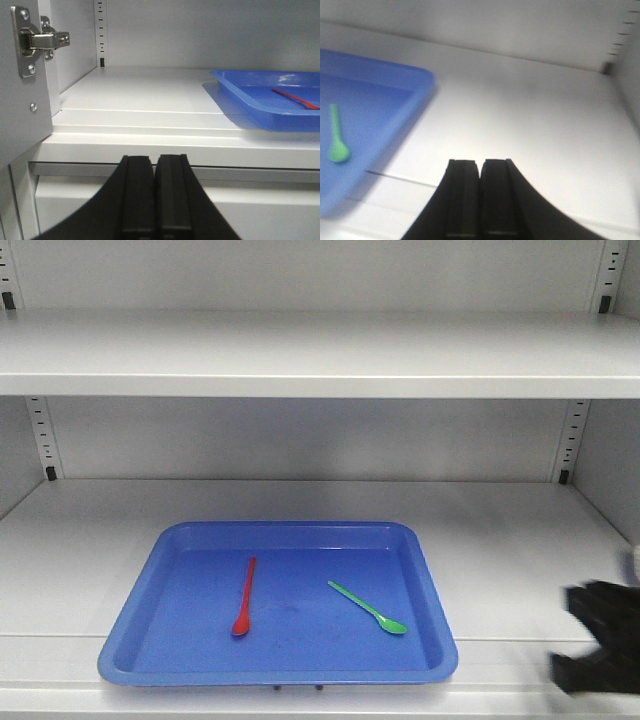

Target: Sort red and green spoons into left cabinet

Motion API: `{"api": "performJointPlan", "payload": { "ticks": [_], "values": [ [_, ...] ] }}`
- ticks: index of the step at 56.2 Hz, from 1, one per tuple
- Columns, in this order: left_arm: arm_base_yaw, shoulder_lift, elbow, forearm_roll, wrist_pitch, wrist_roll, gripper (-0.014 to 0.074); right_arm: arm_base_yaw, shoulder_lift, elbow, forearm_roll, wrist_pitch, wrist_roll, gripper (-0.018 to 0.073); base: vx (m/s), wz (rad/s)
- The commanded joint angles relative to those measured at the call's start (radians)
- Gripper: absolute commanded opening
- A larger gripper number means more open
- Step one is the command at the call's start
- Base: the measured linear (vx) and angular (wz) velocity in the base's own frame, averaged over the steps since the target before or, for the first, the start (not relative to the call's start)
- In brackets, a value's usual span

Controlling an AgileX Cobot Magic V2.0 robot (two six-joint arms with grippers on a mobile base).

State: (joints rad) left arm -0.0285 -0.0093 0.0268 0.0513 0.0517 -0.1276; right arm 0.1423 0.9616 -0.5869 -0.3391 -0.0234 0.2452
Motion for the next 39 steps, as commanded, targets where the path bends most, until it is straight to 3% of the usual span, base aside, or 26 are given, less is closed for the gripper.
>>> {"api": "performJointPlan", "payload": {
  "ticks": [1,12,26,35,39],
  "values": [
    [-0.003,-0.02,-0.002,-0.001,-0.077,-0.01,-0.0008,-0.085,-0.132,0.078,0.011,-0.09,-0.013,-0.0008,0.0,0.0],
    [-0.003,-0.02,-0.002,-0.001,-0.077,-0.01,-0.0008,-0.178,-0.378,0.266,0.041,-0.089,-0.022,-0.0008,0.0,0.0],
    [-0.003,-0.02,-0.002,-0.001,-0.077,-0.01,-0.0008,-0.157,-0.691,0.493,0.06,-0.09,-0.028,-0.0008,0.0,0.0],
    [-0.003,-0.02,-0.002,-0.001,-0.077,-0.01,-0.0008,-0.137,-0.854,0.632,0.197,-0.098,-0.118,-0.0008,0.0,0.0],
    [-0.003,-0.02,-0.002,-0.001,-0.077,-0.01,-0.0008,-0.136,-0.938,0.625,0.279,0.014,-0.186,-0.0008,0.0,0.0]
  ]
}}
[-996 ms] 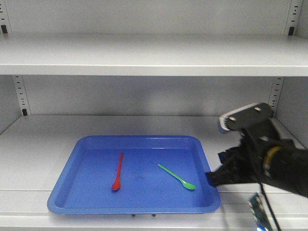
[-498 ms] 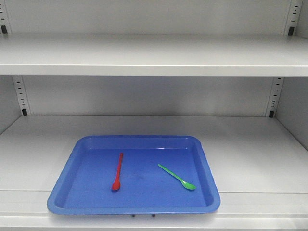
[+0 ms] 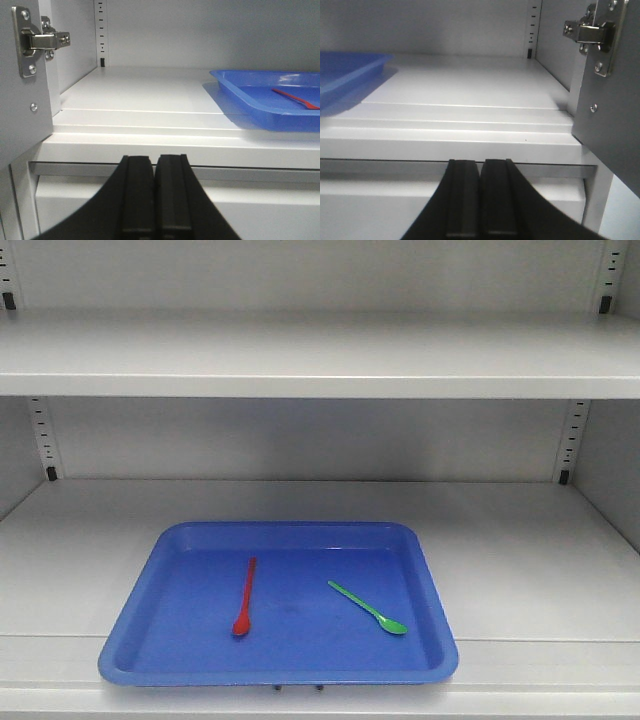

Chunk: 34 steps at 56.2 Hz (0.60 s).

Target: Sort red and green spoons into left cabinet

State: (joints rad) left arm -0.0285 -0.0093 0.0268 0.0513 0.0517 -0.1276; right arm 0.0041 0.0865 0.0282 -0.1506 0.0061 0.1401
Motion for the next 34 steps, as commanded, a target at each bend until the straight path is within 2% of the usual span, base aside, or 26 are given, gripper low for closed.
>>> {"api": "performJointPlan", "payload": {
  "ticks": [1,8,16,24,34],
  "values": [
    [-0.003,-0.02,-0.002,-0.001,-0.077,-0.01,-0.0008,0.002,-0.088,0.011,0.102,-0.006,-0.112,-0.0008,0.0,0.0],
    [-0.003,-0.021,-0.002,-0.001,-0.076,-0.01,-0.0008,0.0,-0.106,0.012,0.131,0.008,-0.214,-0.0007,0.0,0.0],
    [-0.003,-0.021,-0.002,-0.001,-0.075,-0.01,-0.0008,-0.001,-0.113,0.012,0.131,0.008,-0.186,-0.0006,0.0,0.0],
    [-0.003,-0.021,-0.002,-0.001,-0.075,-0.01,-0.0008,-0.001,-0.112,0.012,0.144,0.013,-0.115,-0.0006,0.0,0.0],
    [-0.003,-0.021,-0.002,-0.001,-0.075,-0.01,-0.0008,-0.002,-0.112,0.012,0.144,0.012,-0.113,-0.0006,0.0,0.0]
  ]
}}
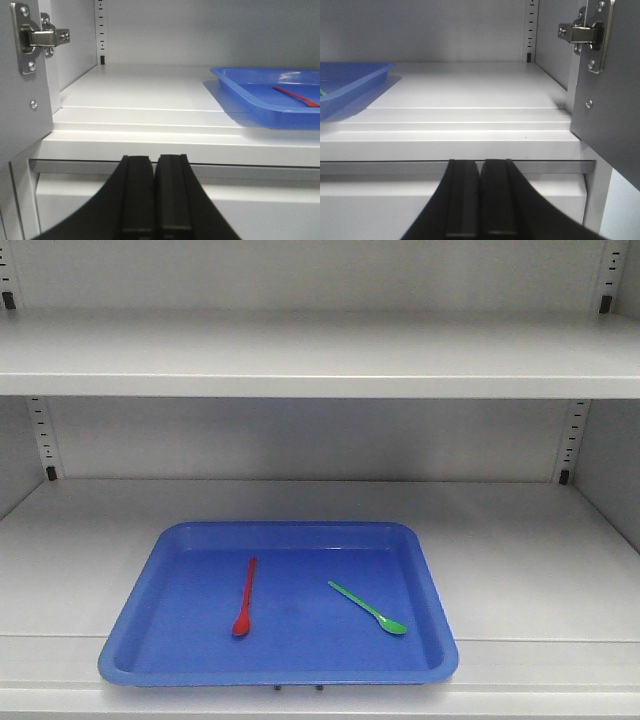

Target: Sort red and green spoons into left cabinet

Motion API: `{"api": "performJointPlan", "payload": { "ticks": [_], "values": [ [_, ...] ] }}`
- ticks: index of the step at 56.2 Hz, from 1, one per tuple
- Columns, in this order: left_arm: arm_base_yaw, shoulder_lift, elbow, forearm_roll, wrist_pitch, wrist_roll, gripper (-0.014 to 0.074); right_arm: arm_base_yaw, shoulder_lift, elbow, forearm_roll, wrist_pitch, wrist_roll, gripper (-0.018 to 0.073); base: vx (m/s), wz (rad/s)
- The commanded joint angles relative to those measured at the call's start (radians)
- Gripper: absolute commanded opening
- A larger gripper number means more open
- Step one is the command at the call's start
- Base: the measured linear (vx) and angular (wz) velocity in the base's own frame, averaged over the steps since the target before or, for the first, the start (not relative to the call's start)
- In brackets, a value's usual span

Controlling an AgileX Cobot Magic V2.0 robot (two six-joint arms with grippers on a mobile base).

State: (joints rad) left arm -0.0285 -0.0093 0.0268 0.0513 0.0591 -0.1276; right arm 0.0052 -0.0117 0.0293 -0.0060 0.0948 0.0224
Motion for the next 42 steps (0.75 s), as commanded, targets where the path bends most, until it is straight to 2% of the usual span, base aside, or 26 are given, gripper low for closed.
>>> {"api": "performJointPlan", "payload": {
  "ticks": [1,42],
  "values": [
    [-0.003,-0.021,-0.002,-0.001,-0.083,-0.01,-0.0008,-0.003,-0.014,0.011,-0.001,-0.076,0.004,-0.0006,0.0,0.0],
    [-0.003,-0.021,-0.002,-0.001,-0.083,-0.01,-0.0008,-0.003,-0.014,0.011,-0.001,-0.076,0.004,-0.0006,0.0,0.0]
  ]
}}
